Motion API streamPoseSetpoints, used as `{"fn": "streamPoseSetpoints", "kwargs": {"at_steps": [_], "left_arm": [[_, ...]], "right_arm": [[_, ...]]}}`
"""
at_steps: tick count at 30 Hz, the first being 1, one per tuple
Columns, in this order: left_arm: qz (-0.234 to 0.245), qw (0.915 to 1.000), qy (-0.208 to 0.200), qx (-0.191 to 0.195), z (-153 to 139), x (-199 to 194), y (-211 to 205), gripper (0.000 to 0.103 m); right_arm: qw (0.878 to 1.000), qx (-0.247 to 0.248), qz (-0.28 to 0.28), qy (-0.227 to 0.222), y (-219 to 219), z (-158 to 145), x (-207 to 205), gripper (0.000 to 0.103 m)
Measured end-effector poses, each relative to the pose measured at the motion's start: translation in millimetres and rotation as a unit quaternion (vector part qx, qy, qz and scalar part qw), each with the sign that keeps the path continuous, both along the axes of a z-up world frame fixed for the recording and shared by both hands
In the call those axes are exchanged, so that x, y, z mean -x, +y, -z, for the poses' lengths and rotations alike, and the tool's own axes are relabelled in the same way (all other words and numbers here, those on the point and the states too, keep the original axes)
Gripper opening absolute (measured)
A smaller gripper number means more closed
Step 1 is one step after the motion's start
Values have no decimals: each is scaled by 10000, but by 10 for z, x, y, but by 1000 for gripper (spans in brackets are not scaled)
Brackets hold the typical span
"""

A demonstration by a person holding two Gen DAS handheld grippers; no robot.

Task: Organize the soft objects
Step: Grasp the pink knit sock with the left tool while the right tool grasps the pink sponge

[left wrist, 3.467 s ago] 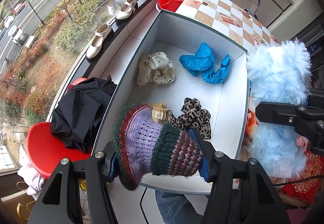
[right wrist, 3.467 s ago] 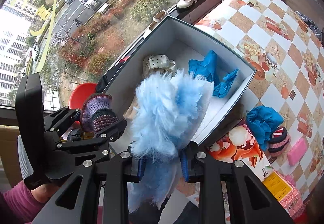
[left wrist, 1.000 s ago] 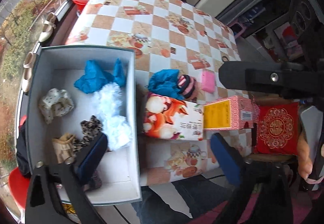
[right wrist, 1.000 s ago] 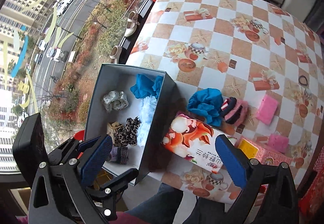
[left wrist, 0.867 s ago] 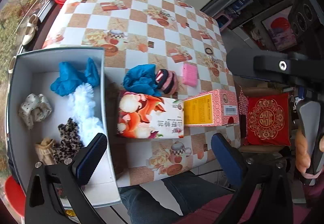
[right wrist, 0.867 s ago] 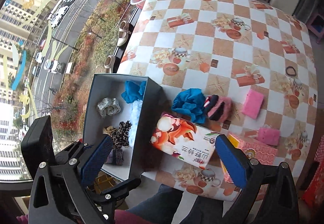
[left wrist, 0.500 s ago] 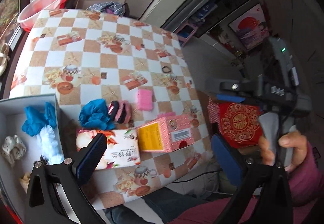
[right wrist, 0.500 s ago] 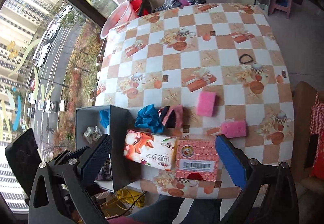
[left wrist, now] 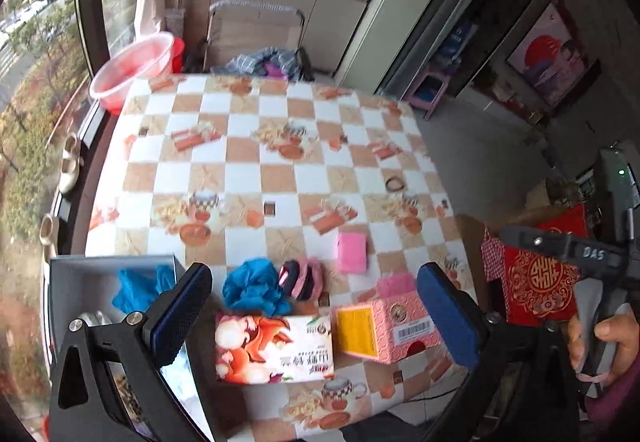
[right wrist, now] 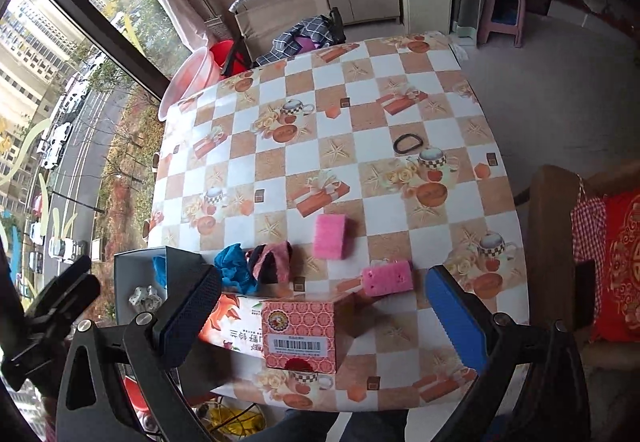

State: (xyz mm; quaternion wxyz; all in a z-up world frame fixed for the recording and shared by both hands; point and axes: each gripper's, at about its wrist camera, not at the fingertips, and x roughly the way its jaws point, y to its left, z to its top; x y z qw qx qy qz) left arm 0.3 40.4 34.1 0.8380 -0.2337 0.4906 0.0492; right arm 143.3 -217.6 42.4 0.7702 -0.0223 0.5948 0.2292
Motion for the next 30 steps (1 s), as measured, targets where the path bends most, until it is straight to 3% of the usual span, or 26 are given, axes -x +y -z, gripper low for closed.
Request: {"fn": "streamPoseSetpoints", "kwargs": {"at_steps": [4, 8, 11, 17, 21, 30], "left_arm": [[-166, 9965, 748, 334, 450, 39, 114, 103], [-278, 9930, 1098, 320, 665, -81, 174, 103], [-114, 9913, 1307, -63, 791, -302, 110, 103], [681, 9771, 1853, -797, 1273, -808, -184, 103], [1275, 9607, 2118, -1263, 1593, -1104, -409, 103], [2275, 9195, 2813, -1537, 2230, -1434, -784, 102]], "right_arm": [[9989, 119, 254, 382, -248, 318, -88, 102], [9948, 275, 367, 913, -400, 741, -186, 102], [9915, 335, 355, 1202, -421, 983, -266, 102], [9857, 601, 55, 1576, -277, 1425, -413, 102], [9813, 688, -7, 1798, -261, 1667, -468, 102], [9759, 701, -100, 2063, -153, 1984, -650, 102]]}}
